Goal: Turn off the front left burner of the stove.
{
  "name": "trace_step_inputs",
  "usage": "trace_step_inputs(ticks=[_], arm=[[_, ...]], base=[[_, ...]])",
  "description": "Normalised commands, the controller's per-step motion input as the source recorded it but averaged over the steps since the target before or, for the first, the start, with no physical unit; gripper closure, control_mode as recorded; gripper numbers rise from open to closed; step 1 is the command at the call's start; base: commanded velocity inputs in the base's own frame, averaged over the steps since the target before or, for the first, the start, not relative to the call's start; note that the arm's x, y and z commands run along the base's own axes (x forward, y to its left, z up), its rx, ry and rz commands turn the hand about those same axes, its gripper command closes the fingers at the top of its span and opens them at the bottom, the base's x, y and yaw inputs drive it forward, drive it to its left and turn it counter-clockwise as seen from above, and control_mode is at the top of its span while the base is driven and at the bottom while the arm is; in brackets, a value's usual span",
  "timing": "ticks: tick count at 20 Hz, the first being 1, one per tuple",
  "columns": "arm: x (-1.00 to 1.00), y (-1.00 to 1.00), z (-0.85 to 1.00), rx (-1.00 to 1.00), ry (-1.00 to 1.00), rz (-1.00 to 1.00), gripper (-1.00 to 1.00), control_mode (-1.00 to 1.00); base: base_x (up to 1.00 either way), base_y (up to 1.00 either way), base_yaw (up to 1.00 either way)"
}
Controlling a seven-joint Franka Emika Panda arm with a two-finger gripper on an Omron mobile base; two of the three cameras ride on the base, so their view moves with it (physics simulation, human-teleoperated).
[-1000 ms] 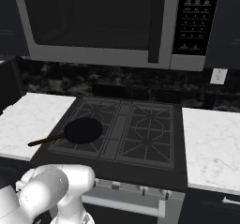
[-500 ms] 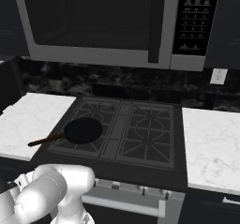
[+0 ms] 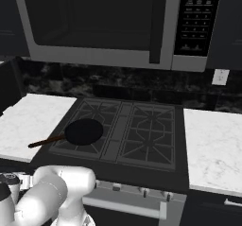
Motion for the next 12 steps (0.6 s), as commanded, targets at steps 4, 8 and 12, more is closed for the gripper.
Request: trace_step_inputs(ticks=[4,8,12], arm=[[0.09,-0.30,0.37,0.53,-0.39,-0.36,1.00,-1.00],[0.01,-0.12,0.49,0.48,-0.47,-0.38,1.00,-1.00],[0.05,-0.22,0.51,0.52,-0.50,-0.38,1.00,-1.00]], base=[[0.00,0.00,0.00],[0.00,0.00,0.00],[0.00,0.00,0.00]])
